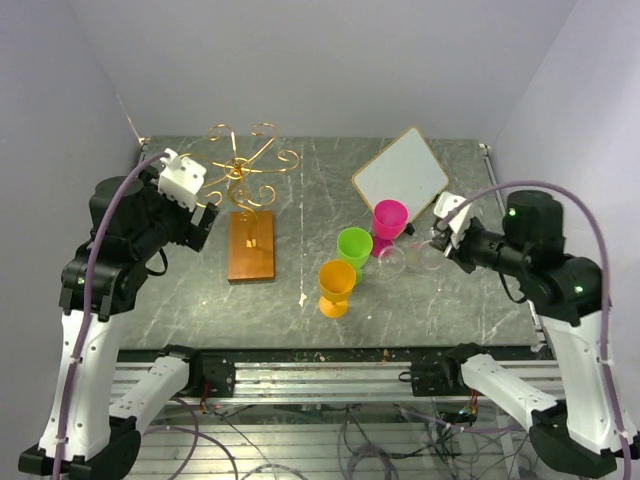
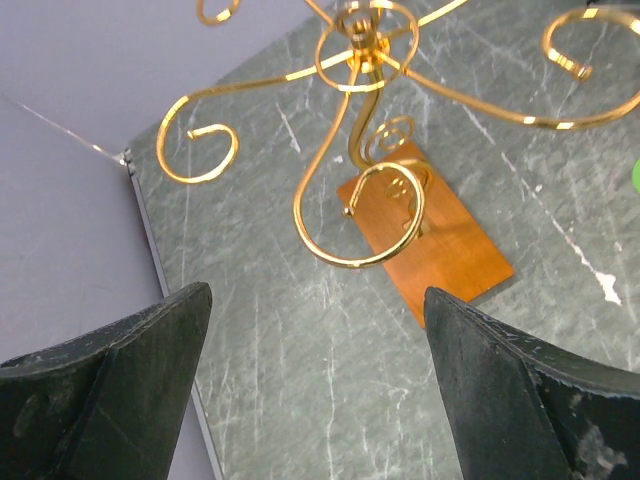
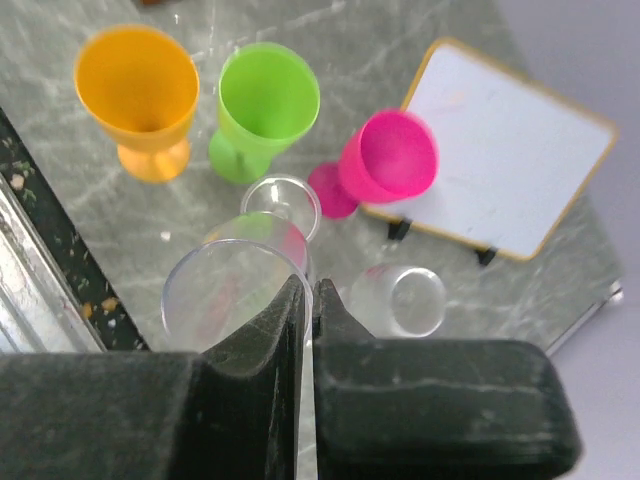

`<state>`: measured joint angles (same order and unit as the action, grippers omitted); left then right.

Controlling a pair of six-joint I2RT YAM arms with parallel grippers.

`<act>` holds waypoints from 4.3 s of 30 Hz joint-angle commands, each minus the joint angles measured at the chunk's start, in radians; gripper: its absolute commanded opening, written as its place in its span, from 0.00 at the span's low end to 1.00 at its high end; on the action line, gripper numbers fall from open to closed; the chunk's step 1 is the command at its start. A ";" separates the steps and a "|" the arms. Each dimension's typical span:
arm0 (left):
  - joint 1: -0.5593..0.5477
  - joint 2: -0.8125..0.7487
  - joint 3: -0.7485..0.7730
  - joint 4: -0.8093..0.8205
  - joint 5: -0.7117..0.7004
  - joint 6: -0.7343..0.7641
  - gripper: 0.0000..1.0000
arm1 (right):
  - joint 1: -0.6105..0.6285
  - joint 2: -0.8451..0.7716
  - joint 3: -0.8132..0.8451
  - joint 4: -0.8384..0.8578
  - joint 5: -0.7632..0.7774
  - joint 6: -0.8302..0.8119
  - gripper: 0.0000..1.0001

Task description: Place the wine glass upside down on the wine glass rack

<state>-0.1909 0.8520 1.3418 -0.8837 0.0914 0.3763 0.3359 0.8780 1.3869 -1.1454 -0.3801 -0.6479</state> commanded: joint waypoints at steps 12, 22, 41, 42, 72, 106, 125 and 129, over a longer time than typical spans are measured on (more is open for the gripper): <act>0.084 0.062 0.261 0.098 0.254 -0.310 1.00 | 0.003 0.242 0.404 0.328 -0.234 0.216 0.00; 0.081 0.216 0.285 0.435 0.569 -0.666 0.89 | 0.003 0.394 0.550 0.652 -0.192 0.533 0.00; -0.067 0.409 0.237 0.754 0.628 -0.951 0.70 | 0.004 0.489 0.588 0.795 -0.297 0.785 0.00; -0.069 0.409 0.234 0.747 0.621 -0.941 0.70 | 0.004 0.488 0.588 0.796 -0.306 0.787 0.00; -0.077 0.388 0.157 0.765 0.589 -0.950 0.45 | 0.001 0.453 0.542 0.813 -0.329 0.774 0.00; 0.080 0.359 0.253 0.669 0.566 -0.985 0.07 | -0.038 0.373 0.488 0.712 -0.276 0.621 0.73; 0.240 0.249 0.592 0.311 -0.346 -0.107 0.07 | -0.075 0.267 0.241 0.540 0.145 0.236 0.83; 0.252 0.284 0.619 0.311 -0.474 0.058 0.07 | -0.074 0.271 0.183 0.507 0.187 0.204 0.83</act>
<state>0.0429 1.0924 1.9320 -0.5606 -0.1665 0.2066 0.2657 1.1503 1.6062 -0.5827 -0.2733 -0.3603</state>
